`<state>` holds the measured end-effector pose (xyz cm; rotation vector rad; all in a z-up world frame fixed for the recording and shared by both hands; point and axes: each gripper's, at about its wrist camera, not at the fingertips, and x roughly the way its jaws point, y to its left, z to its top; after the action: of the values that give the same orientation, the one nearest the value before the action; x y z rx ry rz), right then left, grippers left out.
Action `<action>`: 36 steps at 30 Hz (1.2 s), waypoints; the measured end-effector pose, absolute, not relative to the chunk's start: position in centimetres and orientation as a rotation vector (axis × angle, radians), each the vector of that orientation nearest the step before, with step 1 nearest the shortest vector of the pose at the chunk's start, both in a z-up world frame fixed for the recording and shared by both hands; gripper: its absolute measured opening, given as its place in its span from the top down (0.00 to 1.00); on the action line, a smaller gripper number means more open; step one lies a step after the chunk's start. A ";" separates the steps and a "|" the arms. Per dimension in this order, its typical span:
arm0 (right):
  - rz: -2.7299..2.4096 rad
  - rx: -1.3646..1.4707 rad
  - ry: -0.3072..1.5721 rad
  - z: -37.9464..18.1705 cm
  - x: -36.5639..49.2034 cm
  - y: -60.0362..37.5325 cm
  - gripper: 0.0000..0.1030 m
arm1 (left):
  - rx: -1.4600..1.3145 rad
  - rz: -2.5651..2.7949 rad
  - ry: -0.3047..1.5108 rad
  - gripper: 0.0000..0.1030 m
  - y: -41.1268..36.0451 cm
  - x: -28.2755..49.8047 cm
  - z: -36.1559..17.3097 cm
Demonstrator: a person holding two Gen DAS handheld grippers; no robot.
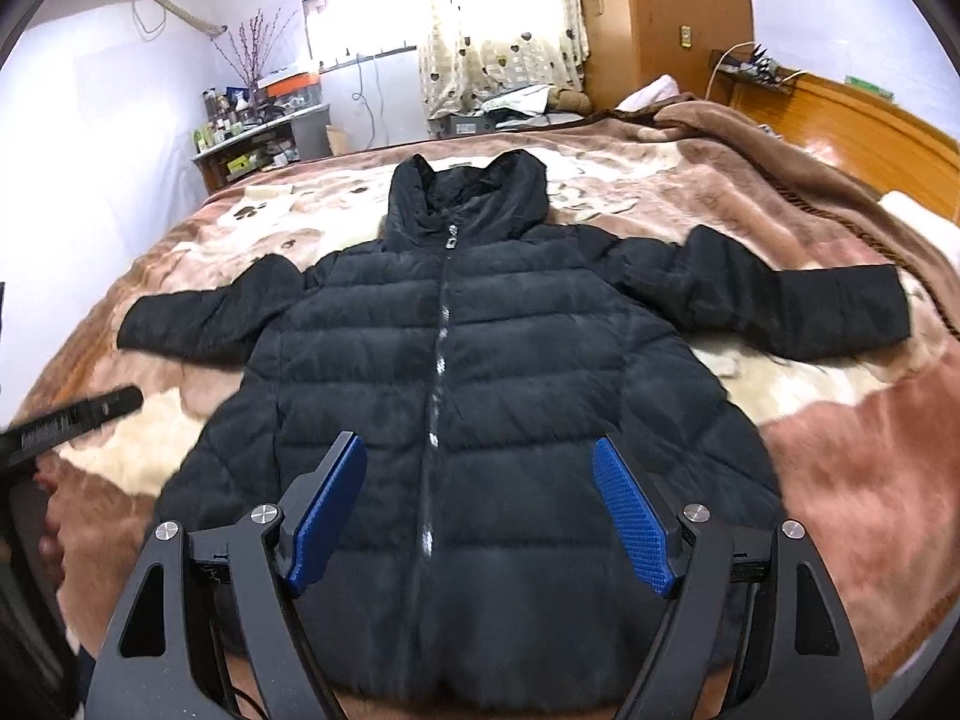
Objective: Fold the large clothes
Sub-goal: 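Grasp the black jacket sleeve cuff with the left gripper and lift it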
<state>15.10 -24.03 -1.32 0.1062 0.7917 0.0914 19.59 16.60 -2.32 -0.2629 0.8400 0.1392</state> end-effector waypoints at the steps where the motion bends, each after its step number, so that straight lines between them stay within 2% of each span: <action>1: 0.097 0.105 0.796 -1.5 16.0 -23.9 0.24 | -0.259 0.176 0.825 0.01 17.9 20.7 -2.6; 16: 0.214 0.066 0.809 -4.0 25.4 -19.6 0.24 | -0.547 0.526 0.843 0.01 37.6 34.2 -10.3; 28: 0.341 0.011 0.797 -4.6 28.0 -14.9 0.24 | -0.683 0.564 0.844 0.02 43.3 39.3 -13.1; 30: 0.339 0.013 0.794 -4.7 28.1 -14.7 0.24 | -0.677 0.563 0.845 0.09 43.1 39.8 -13.2; 31: 0.336 0.016 0.795 -4.7 28.1 -14.7 0.24 | -0.670 0.558 0.843 0.24 42.9 40.1 -13.1; 32: 0.331 0.017 0.799 -4.7 28.2 -14.7 0.24 | -0.665 0.536 0.844 0.32 42.6 40.5 -13.2; 33: 0.327 0.016 0.805 -4.8 28.2 -14.7 0.24 | -0.656 0.535 0.851 0.34 42.3 40.9 -13.1; 36: 0.298 0.012 0.800 -4.9 28.0 -15.0 0.24 | -0.645 0.519 0.820 0.56 41.7 41.2 -12.3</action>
<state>28.02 -14.98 -4.90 0.0124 0.8004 0.2978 41.22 41.70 -12.30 -0.6446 0.8202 0.5186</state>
